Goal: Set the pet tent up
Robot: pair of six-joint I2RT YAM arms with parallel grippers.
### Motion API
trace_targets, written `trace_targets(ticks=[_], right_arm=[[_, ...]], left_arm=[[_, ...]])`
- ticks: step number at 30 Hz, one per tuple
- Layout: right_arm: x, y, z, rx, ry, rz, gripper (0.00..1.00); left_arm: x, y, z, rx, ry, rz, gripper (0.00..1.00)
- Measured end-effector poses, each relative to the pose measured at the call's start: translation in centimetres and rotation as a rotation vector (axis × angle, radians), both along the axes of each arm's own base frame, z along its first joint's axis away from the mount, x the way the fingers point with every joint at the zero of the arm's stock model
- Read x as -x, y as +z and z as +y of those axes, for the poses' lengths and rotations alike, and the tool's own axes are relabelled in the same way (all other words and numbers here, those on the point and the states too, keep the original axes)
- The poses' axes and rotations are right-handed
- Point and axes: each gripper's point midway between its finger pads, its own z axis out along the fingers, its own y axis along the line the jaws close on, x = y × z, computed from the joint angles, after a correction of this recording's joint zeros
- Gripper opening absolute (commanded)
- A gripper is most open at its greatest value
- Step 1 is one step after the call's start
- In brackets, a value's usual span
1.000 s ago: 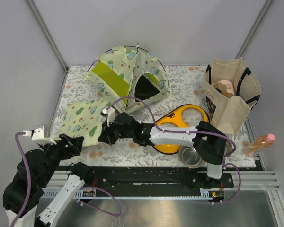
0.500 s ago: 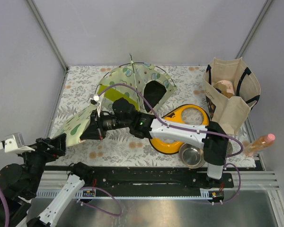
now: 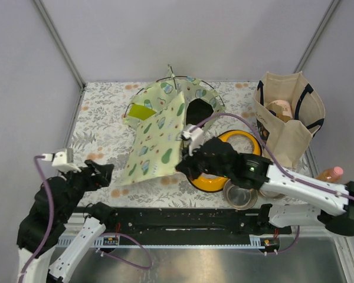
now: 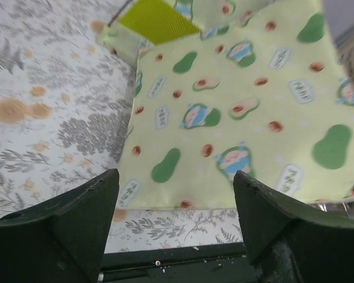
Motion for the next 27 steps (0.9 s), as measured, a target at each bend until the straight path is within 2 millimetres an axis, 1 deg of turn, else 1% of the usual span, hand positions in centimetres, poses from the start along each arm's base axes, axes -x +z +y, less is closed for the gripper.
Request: trace_targets(ticks=[2, 3, 4, 5, 6, 7, 8, 9, 10, 11, 13, 14, 16, 19, 21, 23, 27], right_arm=[[-0.2, -0.9, -3.9, 0.048, -0.071, -0.009, 0.00], [-0.3, -1.7, -6.3, 0.081, -0.115, -0.013, 0.00], [-0.3, -2.2, -7.6, 0.101, -0.140, -0.012, 0.00], [-0.2, -3.0, -9.1, 0.127, -0.166, -0.009, 0.00], [-0.1, -4.0, -10.4, 0.157, -0.189, -0.001, 0.04], [0.1, -4.9, -11.3, 0.180, -0.206, 0.009, 0.14], [0.4, -6.4, -12.4, 0.217, -0.224, 0.029, 0.24], [0.6, -7.8, -13.3, 0.250, -0.243, 0.048, 0.36], [0.8, -8.8, -14.1, 0.276, -0.258, 0.064, 0.57], [1.0, -10.0, -14.9, 0.308, -0.275, 0.082, 0.69], [1.3, -11.5, -16.1, 0.350, -0.312, 0.108, 0.87], [1.2, -11.9, -16.7, 0.365, -0.332, 0.109, 0.92], [0.8, -11.9, -17.2, 0.368, -0.371, 0.102, 0.99], [-0.7, -11.6, -17.9, 0.391, -0.453, 0.055, 0.99], [-1.9, -11.1, -17.8, 0.417, -0.502, 0.018, 1.00], [-2.9, -10.9, -17.0, 0.424, -0.520, -0.009, 0.99], [-4.2, -11.0, -13.9, 0.410, -0.493, -0.024, 1.00]], left_arm=[[-1.3, -2.2, -1.8, 0.009, -0.051, 0.056, 0.81], [-1.9, -3.4, -2.7, 0.021, -0.077, 0.084, 0.81], [-2.4, -4.3, -3.4, 0.027, -0.096, 0.107, 0.81], [-3.1, -5.7, -4.4, 0.042, -0.123, 0.138, 0.81], [-3.6, -7.1, -5.4, 0.056, -0.145, 0.171, 0.81], [-4.1, -8.6, -6.1, 0.066, -0.163, 0.209, 0.82], [-4.5, -10.1, -6.9, 0.076, -0.178, 0.246, 0.82], [-4.9, -11.6, -7.5, 0.090, -0.187, 0.282, 0.82], [-5.2, -12.8, -8.0, 0.102, -0.192, 0.313, 0.82], [-5.4, -13.9, -8.4, 0.115, -0.195, 0.336, 0.82], [-5.8, -15.4, -8.9, 0.138, -0.194, 0.363, 0.83], [-6.3, -16.2, -9.3, 0.155, -0.192, 0.367, 0.83], [-7.0, -17.1, -9.6, 0.166, -0.184, 0.374, 0.83], [-8.1, -18.5, -9.7, 0.156, -0.152, 0.394, 0.83], [-9.1, -19.0, -9.2, 0.134, -0.107, 0.397, 0.83], [-9.7, -19.5, -8.5, 0.114, -0.061, 0.396, 0.83], [-10.3, -20.7, -6.6, 0.087, 0.061, 0.390, 0.83]])
